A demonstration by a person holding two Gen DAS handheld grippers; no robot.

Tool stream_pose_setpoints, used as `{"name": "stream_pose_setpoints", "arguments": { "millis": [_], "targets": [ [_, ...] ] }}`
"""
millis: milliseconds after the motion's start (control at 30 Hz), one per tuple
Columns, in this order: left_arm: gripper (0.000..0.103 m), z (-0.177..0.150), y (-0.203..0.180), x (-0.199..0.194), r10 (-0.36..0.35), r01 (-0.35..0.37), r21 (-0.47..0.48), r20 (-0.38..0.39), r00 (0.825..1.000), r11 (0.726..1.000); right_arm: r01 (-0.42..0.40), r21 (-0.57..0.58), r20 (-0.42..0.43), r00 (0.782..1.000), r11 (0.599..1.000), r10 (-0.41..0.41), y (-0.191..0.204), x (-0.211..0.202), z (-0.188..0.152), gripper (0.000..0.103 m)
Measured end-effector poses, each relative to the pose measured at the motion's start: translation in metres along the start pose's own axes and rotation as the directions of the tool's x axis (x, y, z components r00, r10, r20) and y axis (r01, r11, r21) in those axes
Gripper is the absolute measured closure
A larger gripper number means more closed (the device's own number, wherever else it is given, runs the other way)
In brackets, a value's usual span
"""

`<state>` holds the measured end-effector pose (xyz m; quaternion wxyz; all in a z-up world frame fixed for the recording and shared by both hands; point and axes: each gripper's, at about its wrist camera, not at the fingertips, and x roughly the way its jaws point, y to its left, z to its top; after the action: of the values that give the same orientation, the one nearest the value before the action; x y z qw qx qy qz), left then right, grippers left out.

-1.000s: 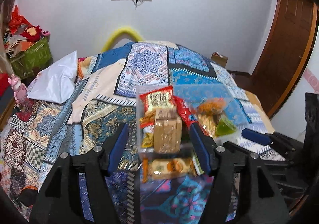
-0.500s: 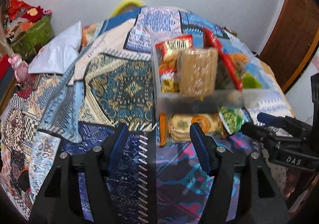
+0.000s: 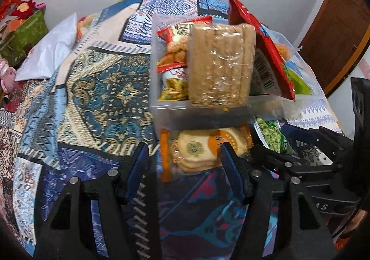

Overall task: Organize snacks
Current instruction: 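Grasp the round-biscuit pack with left tool while right grasps green pea bag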

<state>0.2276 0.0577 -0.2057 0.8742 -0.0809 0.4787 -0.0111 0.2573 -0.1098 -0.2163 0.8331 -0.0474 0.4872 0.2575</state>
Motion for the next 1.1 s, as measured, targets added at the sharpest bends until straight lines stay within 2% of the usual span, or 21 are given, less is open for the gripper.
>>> {"name": "stream_pose_setpoints", "arguments": {
  "millis": [100,200,233,300,400,533,633,800,1000,1100],
  "targets": [
    [0.039,0.0,-0.006,0.006,-0.024,0.024,0.007,-0.013,1.0,1.0,0.017,0.001,0.006,1.0,1.0,-0.017,-0.007,-0.004,-0.003,0.028],
    [0.033,0.0,-0.011,0.01,-0.038,0.038,0.005,-0.012,0.999,0.999,0.02,0.004,0.005,1.0,1.0,-0.02,-0.016,-0.008,-0.007,0.028],
    [0.028,0.0,-0.012,0.011,-0.042,0.042,0.0,-0.016,0.999,0.999,0.025,0.004,0.006,1.0,1.0,-0.025,-0.019,-0.009,-0.008,0.028],
    [0.019,0.0,-0.015,0.014,-0.054,0.054,-0.009,-0.024,0.998,0.999,0.03,0.003,0.012,0.999,1.0,-0.03,-0.023,-0.012,-0.011,0.035],
    [0.017,0.0,-0.024,0.018,-0.055,0.055,0.002,-0.023,0.998,0.998,0.023,-0.007,0.018,1.0,1.0,-0.022,-0.027,-0.019,-0.018,0.047],
    [0.009,0.003,-0.03,0.026,-0.044,0.044,-0.006,-0.035,0.998,0.999,0.053,-0.004,0.032,0.998,0.999,-0.053,-0.031,-0.027,-0.024,0.052],
    [0.006,0.005,-0.036,0.033,-0.021,0.02,-0.013,-0.039,0.999,1.0,0.043,0.009,0.037,0.998,0.999,-0.043,-0.035,-0.026,-0.023,0.058],
    [0.006,0.004,-0.039,0.043,-0.021,0.02,-0.026,-0.043,0.999,0.999,0.049,0.012,0.05,0.998,0.999,-0.05,-0.037,-0.03,-0.026,0.063],
    [0.025,-0.004,-0.033,0.03,-0.02,0.02,-0.028,-0.009,1.0,0.999,0.03,0.041,0.069,0.997,0.999,-0.033,-0.042,-0.041,-0.03,0.066],
    [0.028,-0.008,-0.03,0.018,-0.012,0.012,-0.022,0.008,1.0,1.0,0.021,0.049,0.082,0.996,0.999,-0.025,-0.04,-0.048,-0.031,0.066]
  ]
}}
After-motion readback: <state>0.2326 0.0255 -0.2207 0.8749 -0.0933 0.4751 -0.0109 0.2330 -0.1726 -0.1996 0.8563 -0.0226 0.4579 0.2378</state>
